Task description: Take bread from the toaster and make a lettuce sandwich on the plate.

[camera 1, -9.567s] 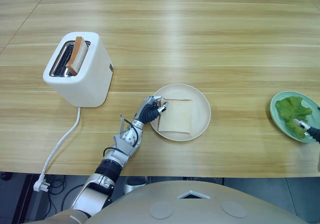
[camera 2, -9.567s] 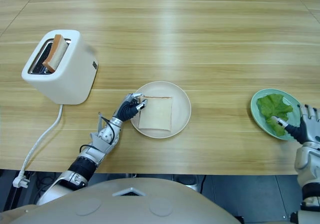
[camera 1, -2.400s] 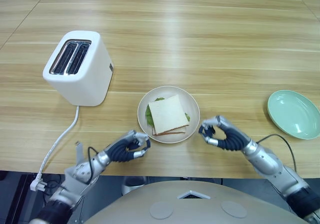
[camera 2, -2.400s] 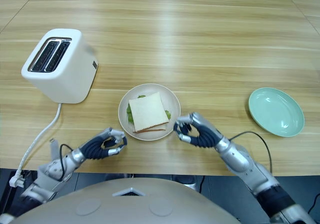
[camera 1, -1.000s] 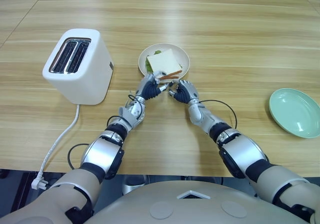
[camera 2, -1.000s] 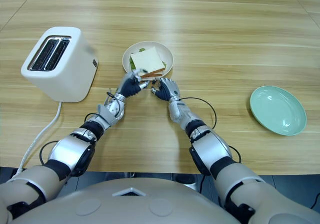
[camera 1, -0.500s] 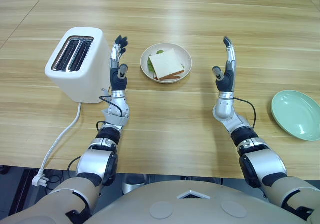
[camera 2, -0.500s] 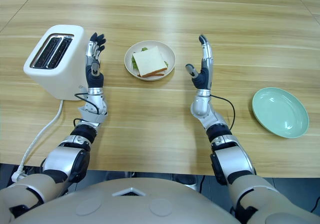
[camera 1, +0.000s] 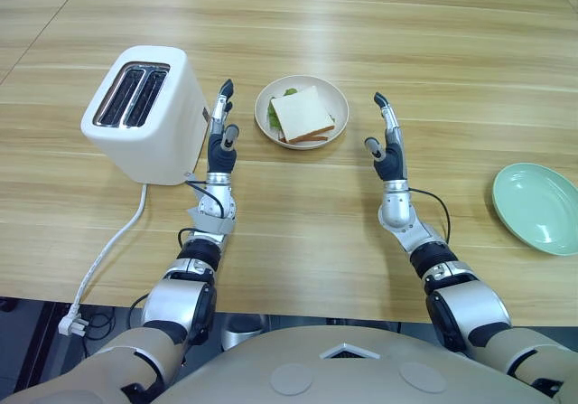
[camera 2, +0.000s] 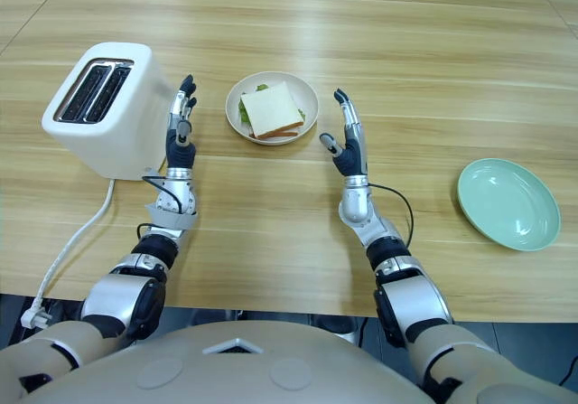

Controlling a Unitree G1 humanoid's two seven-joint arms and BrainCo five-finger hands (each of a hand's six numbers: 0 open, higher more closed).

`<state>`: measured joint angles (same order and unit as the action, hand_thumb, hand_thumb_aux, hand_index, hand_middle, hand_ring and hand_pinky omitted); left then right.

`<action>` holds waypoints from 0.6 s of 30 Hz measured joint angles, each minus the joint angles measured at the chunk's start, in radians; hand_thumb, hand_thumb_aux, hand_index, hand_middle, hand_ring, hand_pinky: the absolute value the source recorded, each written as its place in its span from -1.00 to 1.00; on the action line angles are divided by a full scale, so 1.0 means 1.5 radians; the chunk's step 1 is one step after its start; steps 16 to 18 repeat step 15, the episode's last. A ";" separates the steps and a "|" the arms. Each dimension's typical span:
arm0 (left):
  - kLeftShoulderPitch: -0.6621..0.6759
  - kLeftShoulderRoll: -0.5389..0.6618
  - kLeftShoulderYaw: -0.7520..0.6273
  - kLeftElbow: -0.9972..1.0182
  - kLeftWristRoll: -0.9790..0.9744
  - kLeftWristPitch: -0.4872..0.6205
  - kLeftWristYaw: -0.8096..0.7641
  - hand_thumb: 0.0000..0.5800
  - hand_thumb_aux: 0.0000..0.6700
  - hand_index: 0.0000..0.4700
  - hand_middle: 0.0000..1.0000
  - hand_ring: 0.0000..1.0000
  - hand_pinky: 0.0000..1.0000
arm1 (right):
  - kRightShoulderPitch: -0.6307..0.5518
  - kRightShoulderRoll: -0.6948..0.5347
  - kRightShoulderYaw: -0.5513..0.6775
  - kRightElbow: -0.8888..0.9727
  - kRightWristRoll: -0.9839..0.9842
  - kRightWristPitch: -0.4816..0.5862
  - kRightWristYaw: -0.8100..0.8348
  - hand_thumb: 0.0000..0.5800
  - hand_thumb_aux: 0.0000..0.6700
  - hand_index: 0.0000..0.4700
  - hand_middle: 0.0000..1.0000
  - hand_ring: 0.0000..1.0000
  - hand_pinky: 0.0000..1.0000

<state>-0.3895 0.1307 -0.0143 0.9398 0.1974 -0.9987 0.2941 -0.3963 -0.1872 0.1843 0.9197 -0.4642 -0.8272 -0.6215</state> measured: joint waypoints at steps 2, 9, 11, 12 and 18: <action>0.001 -0.004 0.000 -0.006 0.005 0.000 0.000 -1.00 -1.00 -1.00 -1.00 -1.00 -1.00 | 0.001 -0.005 -0.001 0.000 -0.005 0.001 -0.006 -1.00 -1.00 -1.00 -1.00 -1.00 -1.00; 0.007 -0.009 0.004 -0.022 0.007 0.001 0.000 -1.00 -1.00 -1.00 -1.00 -1.00 -1.00 | 0.012 -0.016 0.003 -0.017 -0.039 0.024 -0.041 -1.00 -1.00 -1.00 -1.00 -1.00 -1.00; 0.008 -0.009 0.008 -0.025 0.000 0.003 -0.004 -1.00 -1.00 -1.00 -1.00 -1.00 -1.00 | 0.012 -0.015 0.003 -0.021 -0.042 0.024 -0.044 -1.00 -1.00 -1.00 -1.00 -1.00 -1.00; 0.008 -0.010 0.012 -0.025 -0.005 0.004 -0.007 -1.00 -1.00 -1.00 -1.00 -1.00 -1.00 | 0.012 -0.015 0.003 -0.022 -0.044 0.024 -0.045 -1.00 -1.00 -1.00 -1.00 -1.00 -1.00; 0.008 -0.011 0.019 -0.027 -0.007 0.009 -0.010 -1.00 -1.00 -1.00 -1.00 -1.00 -1.00 | 0.013 -0.016 0.003 -0.022 -0.049 0.024 -0.046 -1.00 -1.00 -1.00 -1.00 -1.00 -1.00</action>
